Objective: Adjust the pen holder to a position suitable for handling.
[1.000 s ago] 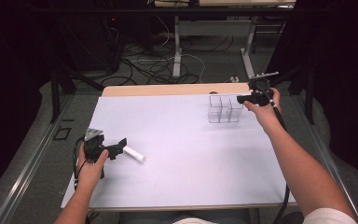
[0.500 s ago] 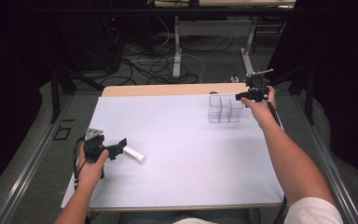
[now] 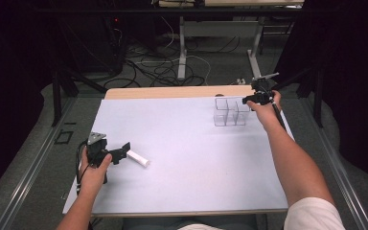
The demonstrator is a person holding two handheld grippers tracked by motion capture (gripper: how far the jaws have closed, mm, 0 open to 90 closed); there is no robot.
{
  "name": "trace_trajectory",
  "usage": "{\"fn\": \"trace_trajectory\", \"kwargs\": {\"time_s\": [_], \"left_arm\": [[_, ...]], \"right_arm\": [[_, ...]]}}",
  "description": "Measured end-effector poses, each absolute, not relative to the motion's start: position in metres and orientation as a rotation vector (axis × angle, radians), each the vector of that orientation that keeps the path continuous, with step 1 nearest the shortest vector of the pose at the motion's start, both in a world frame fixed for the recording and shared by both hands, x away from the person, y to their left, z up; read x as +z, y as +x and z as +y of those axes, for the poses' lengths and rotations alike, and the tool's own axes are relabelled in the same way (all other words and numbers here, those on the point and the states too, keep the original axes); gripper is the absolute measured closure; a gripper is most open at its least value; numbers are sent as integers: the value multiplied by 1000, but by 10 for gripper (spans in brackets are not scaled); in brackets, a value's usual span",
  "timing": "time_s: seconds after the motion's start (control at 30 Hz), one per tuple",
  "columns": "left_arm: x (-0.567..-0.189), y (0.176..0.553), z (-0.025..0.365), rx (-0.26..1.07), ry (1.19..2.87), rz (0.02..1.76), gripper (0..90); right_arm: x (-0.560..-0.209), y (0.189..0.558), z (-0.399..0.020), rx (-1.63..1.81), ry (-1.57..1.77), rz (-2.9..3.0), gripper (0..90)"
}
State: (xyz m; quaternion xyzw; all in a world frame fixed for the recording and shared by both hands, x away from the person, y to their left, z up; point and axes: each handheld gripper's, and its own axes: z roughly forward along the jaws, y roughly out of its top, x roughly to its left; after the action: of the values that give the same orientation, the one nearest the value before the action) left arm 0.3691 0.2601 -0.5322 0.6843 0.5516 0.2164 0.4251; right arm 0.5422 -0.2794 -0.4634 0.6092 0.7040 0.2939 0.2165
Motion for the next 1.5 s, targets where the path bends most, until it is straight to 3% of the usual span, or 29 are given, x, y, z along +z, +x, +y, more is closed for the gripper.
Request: {"fn": "trace_trajectory", "kwargs": {"time_s": [0.57, 1.23, 1.33, 1.5], "left_arm": [[-533, 369, 260, 539, 1709, 1385, 2], [-532, 369, 261, 534, 1720, 1386, 2], [-532, 369, 260, 535, 1717, 1382, 3], [-532, 369, 260, 533, 1720, 1385, 2]], "right_arm": [[-478, 549, -287, 797, 1771, 1951, 558], [-491, 553, -270, 741, 1765, 1959, 768], [-492, 553, -270, 714, 1771, 1952, 838], [-491, 553, -271, 715, 1792, 1944, 845]]}}
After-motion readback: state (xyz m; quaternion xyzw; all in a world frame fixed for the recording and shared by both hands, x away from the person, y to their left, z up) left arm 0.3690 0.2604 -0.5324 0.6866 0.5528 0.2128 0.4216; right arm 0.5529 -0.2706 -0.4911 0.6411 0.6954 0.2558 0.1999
